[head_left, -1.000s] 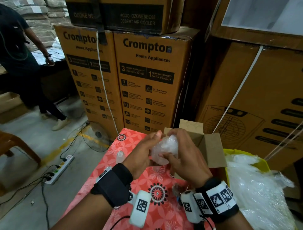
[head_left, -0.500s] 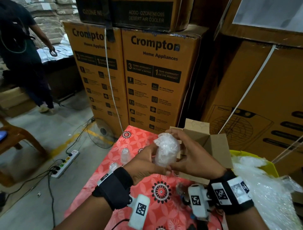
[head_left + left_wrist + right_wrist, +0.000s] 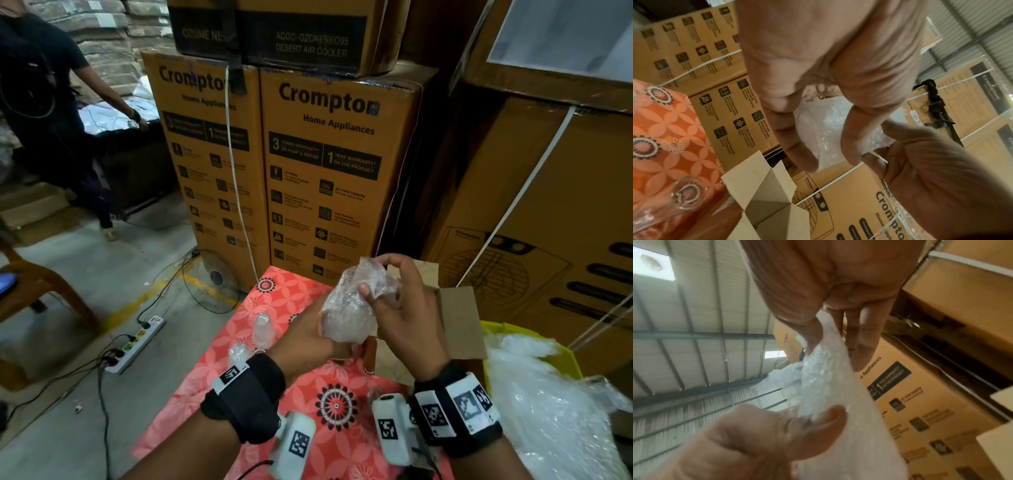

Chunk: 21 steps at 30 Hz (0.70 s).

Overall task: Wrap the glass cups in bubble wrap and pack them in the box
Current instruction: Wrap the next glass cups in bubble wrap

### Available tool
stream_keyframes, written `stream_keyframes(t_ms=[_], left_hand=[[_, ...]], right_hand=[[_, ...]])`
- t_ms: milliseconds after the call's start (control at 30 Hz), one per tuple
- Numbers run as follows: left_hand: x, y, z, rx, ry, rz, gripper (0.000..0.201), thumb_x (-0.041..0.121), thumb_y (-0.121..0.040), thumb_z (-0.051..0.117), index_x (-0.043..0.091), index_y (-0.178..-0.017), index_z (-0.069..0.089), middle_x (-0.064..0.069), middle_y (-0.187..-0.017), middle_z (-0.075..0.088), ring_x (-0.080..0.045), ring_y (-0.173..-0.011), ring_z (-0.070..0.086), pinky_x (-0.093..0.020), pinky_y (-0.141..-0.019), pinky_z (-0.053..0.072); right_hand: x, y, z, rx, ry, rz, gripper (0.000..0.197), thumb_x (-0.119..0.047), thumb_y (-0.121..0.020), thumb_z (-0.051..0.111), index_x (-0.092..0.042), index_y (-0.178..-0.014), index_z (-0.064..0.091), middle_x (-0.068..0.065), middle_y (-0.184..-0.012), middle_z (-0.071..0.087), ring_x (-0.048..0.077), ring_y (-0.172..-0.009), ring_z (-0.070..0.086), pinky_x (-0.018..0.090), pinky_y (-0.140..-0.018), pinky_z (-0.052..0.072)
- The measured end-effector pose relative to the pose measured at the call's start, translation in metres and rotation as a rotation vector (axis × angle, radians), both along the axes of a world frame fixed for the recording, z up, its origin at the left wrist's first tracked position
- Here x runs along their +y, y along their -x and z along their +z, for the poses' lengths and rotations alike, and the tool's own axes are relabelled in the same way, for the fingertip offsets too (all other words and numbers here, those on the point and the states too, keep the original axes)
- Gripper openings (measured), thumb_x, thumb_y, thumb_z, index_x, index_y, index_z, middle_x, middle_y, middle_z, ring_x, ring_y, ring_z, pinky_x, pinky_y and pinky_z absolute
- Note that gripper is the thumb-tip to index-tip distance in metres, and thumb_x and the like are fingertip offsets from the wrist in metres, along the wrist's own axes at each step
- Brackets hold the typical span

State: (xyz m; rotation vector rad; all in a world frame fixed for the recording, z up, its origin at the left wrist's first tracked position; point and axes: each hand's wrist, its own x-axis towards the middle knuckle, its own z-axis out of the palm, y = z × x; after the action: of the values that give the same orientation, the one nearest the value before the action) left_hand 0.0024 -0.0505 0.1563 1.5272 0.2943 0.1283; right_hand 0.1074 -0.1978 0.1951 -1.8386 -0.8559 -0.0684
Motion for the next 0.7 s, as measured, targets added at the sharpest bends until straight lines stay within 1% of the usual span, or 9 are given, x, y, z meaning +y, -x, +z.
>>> stream_keyframes(t_ms=[67, 167, 233, 333, 400, 467, 533, 600, 700], left_hand=[[-0.003, 0.000, 0.001, -0.007, -0.014, 0.006, 0.080, -0.008, -0.082, 0.083, 0.035, -0.144, 0.054, 0.003, -0.123, 0.075, -0.020, -0.109, 0.075, -0.055, -0.088, 0.064], [-0.005, -0.001, 0.001, -0.056, -0.076, 0.005, 0.081, -0.005, -0.084, 0.083, 0.048, -0.133, 0.046, 0.015, -0.120, 0.072, -0.007, -0.104, 0.074, -0.063, -0.086, 0.061], [-0.005, -0.001, 0.001, -0.093, -0.099, -0.009, 0.082, -0.003, -0.086, 0.083, 0.044, -0.131, 0.034, 0.000, -0.125, 0.065, -0.019, -0.106, 0.074, -0.069, -0.085, 0.059], [-0.006, 0.000, -0.001, -0.136, -0.166, -0.009, 0.082, 0.013, -0.092, 0.083, 0.049, -0.131, 0.021, 0.006, -0.129, 0.062, -0.015, -0.108, 0.072, -0.063, -0.089, 0.060], [-0.008, 0.000, -0.003, -0.162, -0.203, -0.011, 0.083, 0.028, -0.093, 0.082, 0.052, -0.135, 0.015, 0.020, -0.131, 0.063, -0.009, -0.112, 0.071, -0.056, -0.096, 0.060], [-0.009, 0.000, -0.004, -0.169, -0.219, -0.012, 0.084, 0.033, -0.095, 0.080, 0.051, -0.139, 0.011, 0.022, -0.131, 0.063, -0.009, -0.114, 0.071, -0.047, -0.099, 0.061], [-0.012, 0.000, -0.001, -0.179, -0.291, -0.015, 0.079, 0.030, -0.099, 0.075, 0.056, -0.137, 0.011, 0.037, -0.133, 0.055, 0.013, -0.112, 0.064, -0.020, -0.096, 0.057], [-0.016, 0.002, 0.002, -0.198, -0.372, -0.012, 0.075, 0.027, -0.102, 0.071, 0.057, -0.137, 0.012, 0.059, -0.124, 0.043, 0.033, -0.105, 0.050, -0.003, -0.086, 0.047], [-0.019, 0.003, 0.004, -0.217, -0.418, 0.003, 0.077, 0.032, -0.103, 0.069, 0.060, -0.146, 0.012, 0.061, -0.130, 0.037, 0.021, -0.114, 0.056, -0.017, -0.092, 0.055]], right_hand=[[0.002, 0.002, 0.000, 0.121, -0.035, 0.017, 0.033, -0.020, -0.103, 0.067, -0.031, -0.129, 0.050, -0.002, -0.099, 0.075, 0.034, -0.084, 0.074, 0.058, -0.067, 0.062], [0.004, 0.001, 0.001, 0.446, -0.130, 0.053, 0.026, -0.010, -0.106, 0.058, -0.024, -0.126, 0.050, 0.000, -0.113, 0.074, 0.028, -0.104, 0.074, 0.057, -0.087, 0.063], [0.003, -0.003, -0.001, 0.591, -0.178, 0.030, 0.026, -0.012, -0.103, 0.062, -0.029, -0.120, 0.053, 0.006, -0.119, 0.072, 0.028, -0.109, 0.073, 0.063, -0.092, 0.059], [0.002, -0.004, 0.001, 0.464, -0.175, -0.133, 0.033, -0.043, -0.084, 0.073, -0.036, -0.109, 0.052, 0.002, -0.108, 0.071, 0.027, -0.100, 0.071, 0.063, -0.089, 0.059], [0.000, 0.000, 0.005, 0.321, -0.097, -0.223, 0.055, -0.070, -0.076, 0.069, -0.036, -0.113, 0.048, -0.005, -0.105, 0.066, 0.019, -0.095, 0.067, 0.054, -0.086, 0.058], [-0.001, 0.004, 0.008, 0.229, -0.038, -0.270, 0.067, -0.084, -0.076, 0.062, -0.035, -0.119, 0.046, -0.008, -0.107, 0.063, 0.013, -0.097, 0.064, 0.046, -0.085, 0.057], [-0.001, 0.006, 0.009, 0.164, -0.061, -0.311, 0.059, -0.076, -0.083, 0.069, -0.034, -0.119, 0.047, -0.009, -0.105, 0.064, 0.010, -0.093, 0.065, 0.042, -0.080, 0.058], [0.000, 0.005, 0.010, 0.066, -0.118, -0.360, 0.037, -0.048, -0.091, 0.077, -0.032, -0.115, 0.053, -0.010, -0.092, 0.069, 0.006, -0.081, 0.067, 0.040, -0.073, 0.059], [-0.001, 0.005, 0.010, -0.087, -0.142, -0.388, 0.032, -0.014, -0.094, 0.073, -0.029, -0.116, 0.056, -0.010, -0.077, 0.072, 0.006, -0.061, 0.066, 0.034, -0.058, 0.056]])
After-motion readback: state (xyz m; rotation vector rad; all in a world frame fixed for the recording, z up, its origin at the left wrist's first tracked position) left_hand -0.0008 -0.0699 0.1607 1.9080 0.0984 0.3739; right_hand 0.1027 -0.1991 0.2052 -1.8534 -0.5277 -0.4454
